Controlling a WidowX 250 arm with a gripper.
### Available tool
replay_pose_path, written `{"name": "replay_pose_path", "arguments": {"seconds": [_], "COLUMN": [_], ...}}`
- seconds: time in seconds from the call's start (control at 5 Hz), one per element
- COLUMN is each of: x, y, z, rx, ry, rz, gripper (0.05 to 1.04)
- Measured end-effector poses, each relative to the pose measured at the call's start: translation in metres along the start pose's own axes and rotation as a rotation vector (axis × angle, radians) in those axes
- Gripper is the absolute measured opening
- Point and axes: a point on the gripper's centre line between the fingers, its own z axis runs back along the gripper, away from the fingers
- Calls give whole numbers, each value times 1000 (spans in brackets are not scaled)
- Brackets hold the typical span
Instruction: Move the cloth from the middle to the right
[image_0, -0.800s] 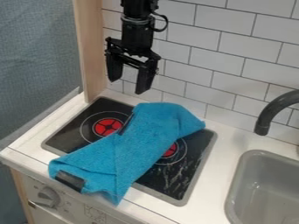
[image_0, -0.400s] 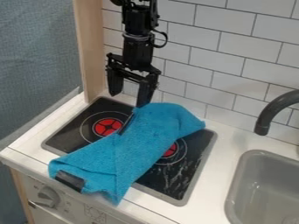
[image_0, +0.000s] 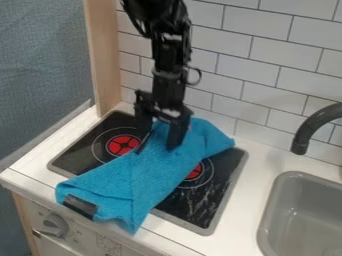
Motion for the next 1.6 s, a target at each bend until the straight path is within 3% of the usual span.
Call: {"name": "replay_pose_path", "arguments": {"seconds": [0.6, 1.0, 1.6], "x": [7, 22, 72], "y": [0, -2, -33], "z": [-35, -40, -38], "rx": [16, 9, -88], "ry": [2, -18, -92], "rz": [-6, -7, -62], "gripper": [998, 998, 998]}}
